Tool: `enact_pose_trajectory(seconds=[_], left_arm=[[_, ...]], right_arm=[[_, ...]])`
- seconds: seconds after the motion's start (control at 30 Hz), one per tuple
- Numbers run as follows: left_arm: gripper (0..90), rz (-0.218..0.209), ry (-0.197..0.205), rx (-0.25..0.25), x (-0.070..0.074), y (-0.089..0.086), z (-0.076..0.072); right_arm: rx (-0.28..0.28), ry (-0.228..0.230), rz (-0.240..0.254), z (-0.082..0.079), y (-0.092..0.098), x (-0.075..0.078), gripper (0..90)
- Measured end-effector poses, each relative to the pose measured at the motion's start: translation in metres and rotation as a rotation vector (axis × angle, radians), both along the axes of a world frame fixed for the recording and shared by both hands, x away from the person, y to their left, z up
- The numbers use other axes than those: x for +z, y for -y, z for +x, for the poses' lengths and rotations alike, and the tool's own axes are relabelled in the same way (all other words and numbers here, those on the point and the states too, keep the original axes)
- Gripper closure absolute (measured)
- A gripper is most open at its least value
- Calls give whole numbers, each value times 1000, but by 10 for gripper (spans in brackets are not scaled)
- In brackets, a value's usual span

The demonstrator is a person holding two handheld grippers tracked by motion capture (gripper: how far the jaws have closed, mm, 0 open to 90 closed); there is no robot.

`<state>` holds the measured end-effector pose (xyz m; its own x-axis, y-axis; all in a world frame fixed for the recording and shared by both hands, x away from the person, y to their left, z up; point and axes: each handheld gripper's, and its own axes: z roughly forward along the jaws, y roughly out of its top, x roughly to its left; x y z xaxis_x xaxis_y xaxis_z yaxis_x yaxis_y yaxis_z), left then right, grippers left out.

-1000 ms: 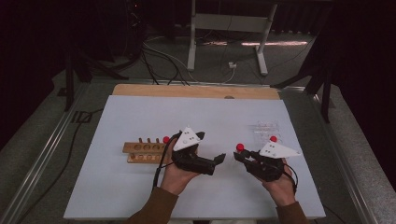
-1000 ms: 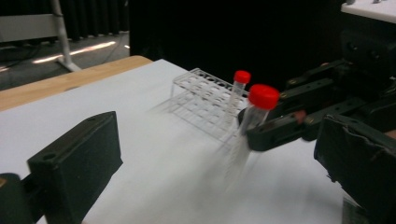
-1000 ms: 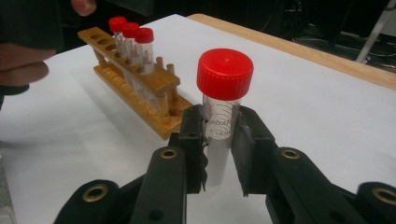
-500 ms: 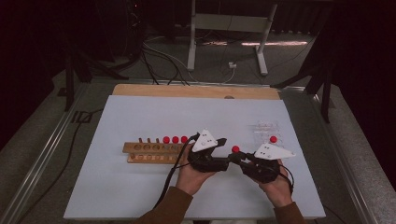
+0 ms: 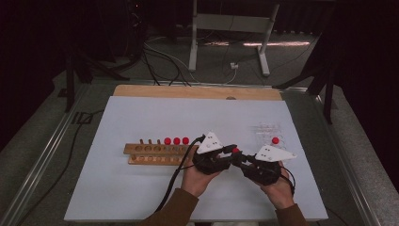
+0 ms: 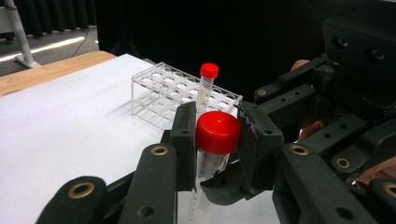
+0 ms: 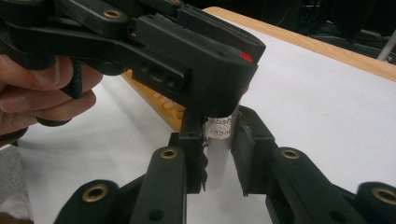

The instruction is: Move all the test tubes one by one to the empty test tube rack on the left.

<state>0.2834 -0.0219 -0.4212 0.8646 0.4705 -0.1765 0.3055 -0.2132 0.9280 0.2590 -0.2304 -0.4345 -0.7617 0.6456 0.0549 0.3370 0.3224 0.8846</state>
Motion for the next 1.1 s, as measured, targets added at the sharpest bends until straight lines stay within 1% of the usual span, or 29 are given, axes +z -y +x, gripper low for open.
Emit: enact_pose_trajectory(seconds=[0.07, 0.1, 0.3, 0.37, 0.4, 0.43, 0.53, 0.57, 0.67, 0.8, 0.93, 1.1], left_arm=[[709, 6, 3, 5, 0, 0, 0], [709, 7, 4, 8, 0, 0, 0], [710, 12, 10, 30, 2, -5, 1], [710, 12, 11, 38, 3, -7, 1], [710, 13, 13, 42, 4, -9, 1], [710, 15, 15, 43, 5, -10, 0], [710, 12, 19, 50, 7, -14, 0], [710, 8, 19, 53, 7, -16, -1], [709, 13, 20, 55, 9, -21, -1], [710, 25, 22, 59, 10, -27, -2], [710, 19, 22, 67, 12, -35, -3], [710, 16, 22, 75, 14, -45, -5]], right_arm=[[4, -1, 6, 1, 1, 0, 733], [5, -4, 9, 1, 1, -1, 706], [12, -16, 26, 3, 4, -1, 453], [10, -32, 35, 4, 5, -1, 391], [1, -30, 38, 5, 6, -2, 326], [-10, -31, 37, 5, 7, -2, 288], [-20, -40, 56, 7, 10, -2, 195], [-24, -38, 59, 7, 11, -2, 147], [-48, -35, 63, 8, 15, -2, 65], [-57, -37, 71, 9, 22, -1, 0], [-77, -30, 88, 9, 29, 1, 0], [-93, -21, 95, 8, 37, 3, 0]])
